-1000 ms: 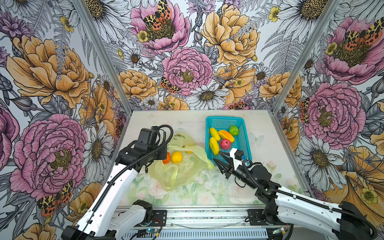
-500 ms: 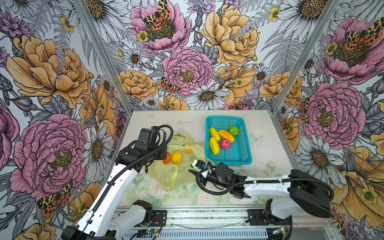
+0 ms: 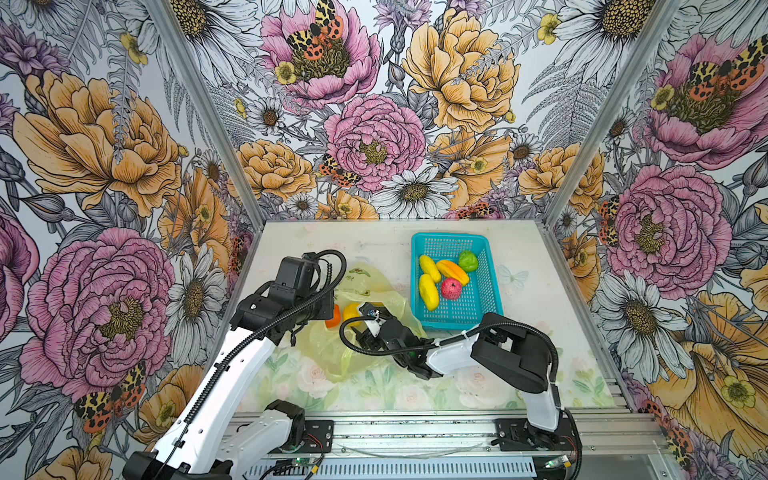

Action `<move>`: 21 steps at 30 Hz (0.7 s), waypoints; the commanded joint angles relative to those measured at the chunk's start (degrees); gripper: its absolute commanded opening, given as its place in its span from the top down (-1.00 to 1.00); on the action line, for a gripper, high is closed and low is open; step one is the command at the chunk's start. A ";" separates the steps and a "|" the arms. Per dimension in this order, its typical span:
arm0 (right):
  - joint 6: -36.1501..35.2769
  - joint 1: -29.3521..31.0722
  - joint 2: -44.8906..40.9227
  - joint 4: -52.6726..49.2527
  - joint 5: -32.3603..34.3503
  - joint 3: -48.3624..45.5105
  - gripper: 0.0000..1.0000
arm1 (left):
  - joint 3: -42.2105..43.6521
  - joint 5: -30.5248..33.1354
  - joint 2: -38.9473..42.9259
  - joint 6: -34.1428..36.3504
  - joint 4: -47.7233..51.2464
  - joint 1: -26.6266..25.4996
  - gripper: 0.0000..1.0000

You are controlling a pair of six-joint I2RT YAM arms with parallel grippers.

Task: Untie the knot of the plastic bag and take out the fruit
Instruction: 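Lower the right gripper into the bag and grasp the yellow ridged fruit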

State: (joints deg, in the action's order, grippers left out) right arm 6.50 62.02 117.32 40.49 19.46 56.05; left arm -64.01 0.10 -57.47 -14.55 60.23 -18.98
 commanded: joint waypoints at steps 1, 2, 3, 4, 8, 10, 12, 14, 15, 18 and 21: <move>5.07 -1.26 4.59 -3.65 4.83 6.27 -0.73 | -0.15 -0.97 0.96 0.49 -0.29 -0.43 1.00; 5.66 -1.68 5.94 -4.69 3.73 7.90 -0.73 | -0.13 -1.01 1.00 0.53 -0.30 -0.44 1.00; 6.25 -2.04 7.38 -4.98 2.57 9.17 -0.73 | -0.11 -1.03 1.01 0.56 -0.29 -0.42 1.00; 6.85 -2.24 8.58 -4.99 1.76 10.38 -0.73 | -0.11 -1.06 1.07 0.57 -0.29 -0.47 1.00; 7.63 -2.51 13.89 -3.68 -0.44 15.49 -0.73 | -0.13 -1.40 0.99 0.57 -0.37 -0.60 1.00; 7.54 -2.55 16.19 -4.24 -1.31 18.29 -0.71 | -0.04 -1.50 0.96 0.57 -0.37 -0.62 1.00; 7.89 -2.58 17.93 -4.27 -1.56 20.20 -0.67 | -0.07 -1.45 1.03 0.58 -0.37 -0.70 1.00; 7.57 -2.54 18.79 -3.19 -2.65 20.96 -0.61 | -0.01 -1.35 1.09 0.59 -0.37 -0.70 1.00; 7.18 -2.56 19.05 -2.52 -3.22 21.26 -0.57 | 0.00 -1.41 0.99 0.62 -0.37 -0.69 1.00; 5.92 -2.51 19.73 -1.16 -3.53 22.12 -0.32 | -0.01 -1.52 0.73 0.58 -0.37 -0.70 1.00; 4.51 -2.52 20.23 0.53 -4.38 22.12 -0.04 | -0.05 -1.50 0.56 0.60 -0.42 -0.62 1.00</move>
State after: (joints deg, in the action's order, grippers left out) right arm 12.40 59.33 135.96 37.69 16.56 76.69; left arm -64.01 -0.08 -57.47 -14.52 60.23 -19.31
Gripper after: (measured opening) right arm 0.556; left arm 0.045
